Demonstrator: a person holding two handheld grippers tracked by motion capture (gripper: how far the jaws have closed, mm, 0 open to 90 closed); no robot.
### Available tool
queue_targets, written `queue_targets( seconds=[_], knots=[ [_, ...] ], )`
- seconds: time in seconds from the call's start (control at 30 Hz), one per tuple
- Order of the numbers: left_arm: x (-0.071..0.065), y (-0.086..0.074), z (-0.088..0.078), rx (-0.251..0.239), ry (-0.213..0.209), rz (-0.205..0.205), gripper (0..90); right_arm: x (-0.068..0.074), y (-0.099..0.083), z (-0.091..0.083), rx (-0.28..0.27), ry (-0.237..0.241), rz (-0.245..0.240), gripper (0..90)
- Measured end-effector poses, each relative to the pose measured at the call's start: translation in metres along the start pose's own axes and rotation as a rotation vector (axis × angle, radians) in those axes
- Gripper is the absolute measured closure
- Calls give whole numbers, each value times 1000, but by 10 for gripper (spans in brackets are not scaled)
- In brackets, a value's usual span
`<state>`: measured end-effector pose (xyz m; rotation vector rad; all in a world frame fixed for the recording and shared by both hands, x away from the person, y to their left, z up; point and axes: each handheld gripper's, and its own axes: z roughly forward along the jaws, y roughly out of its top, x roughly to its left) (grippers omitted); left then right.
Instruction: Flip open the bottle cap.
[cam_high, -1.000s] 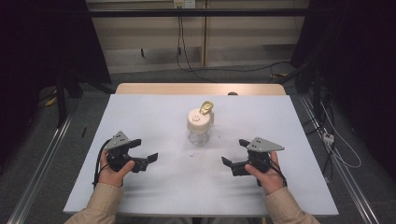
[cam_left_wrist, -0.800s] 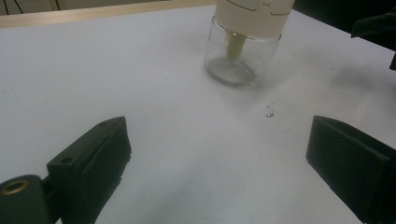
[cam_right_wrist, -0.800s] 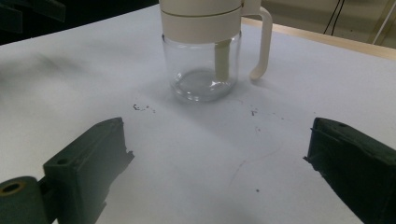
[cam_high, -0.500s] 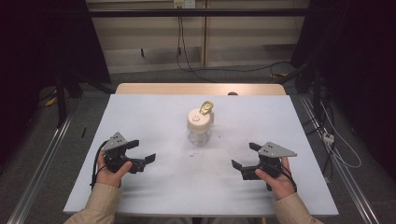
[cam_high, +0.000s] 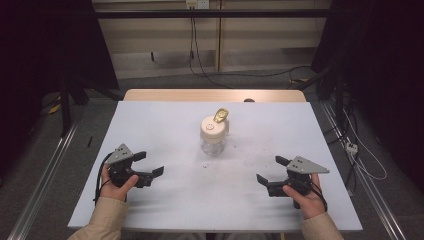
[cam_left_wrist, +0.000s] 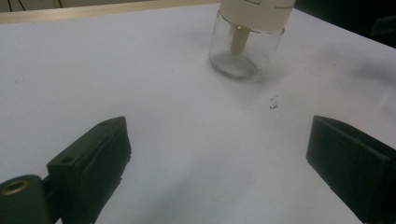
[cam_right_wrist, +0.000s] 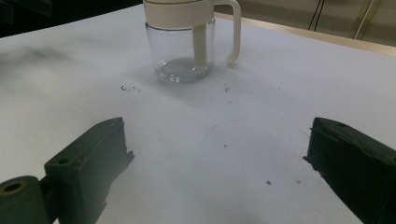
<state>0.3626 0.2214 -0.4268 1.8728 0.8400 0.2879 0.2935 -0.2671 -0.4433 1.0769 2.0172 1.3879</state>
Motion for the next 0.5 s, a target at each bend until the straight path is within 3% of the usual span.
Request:
queue_targets(
  seconds=[0.5],
  knots=[
    [4,-5,-8,-12,10,-5,58,-5,-5,-10,-13,-23,-1,45]
  ],
)
